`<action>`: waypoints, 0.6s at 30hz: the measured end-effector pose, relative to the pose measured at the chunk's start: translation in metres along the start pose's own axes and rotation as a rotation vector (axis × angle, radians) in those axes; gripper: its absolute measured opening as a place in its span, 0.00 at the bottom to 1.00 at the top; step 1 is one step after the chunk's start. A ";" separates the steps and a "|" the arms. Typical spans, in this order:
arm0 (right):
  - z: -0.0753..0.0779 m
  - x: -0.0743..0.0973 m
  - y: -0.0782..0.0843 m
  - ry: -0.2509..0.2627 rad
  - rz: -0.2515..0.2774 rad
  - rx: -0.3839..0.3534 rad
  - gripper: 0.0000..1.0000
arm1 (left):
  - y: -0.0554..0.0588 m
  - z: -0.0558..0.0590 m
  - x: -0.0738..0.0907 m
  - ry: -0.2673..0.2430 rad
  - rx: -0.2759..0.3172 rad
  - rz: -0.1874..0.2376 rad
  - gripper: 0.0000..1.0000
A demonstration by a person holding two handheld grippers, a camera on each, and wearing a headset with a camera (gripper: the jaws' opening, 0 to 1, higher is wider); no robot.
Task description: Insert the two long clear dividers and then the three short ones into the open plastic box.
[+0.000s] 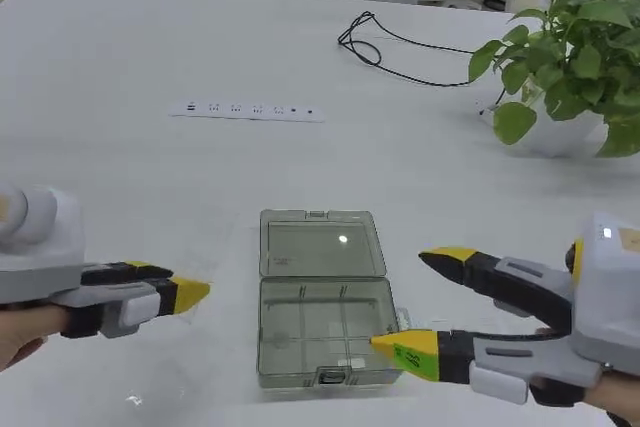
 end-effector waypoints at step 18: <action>-0.027 -0.019 -0.068 0.024 0.126 -0.023 0.53 | -0.029 0.062 0.009 0.157 0.028 0.171 0.31</action>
Point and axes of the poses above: the centre of the closed fingertips' face, and the gripper's own axes: x roughly backward along the fingers, z roughly to its right, y roughly out of its underside, the point moved 8 cm from there along x, roughly backward along the fingers, and after that the axes turned 6 degrees about -y, right-handed, at the moved point
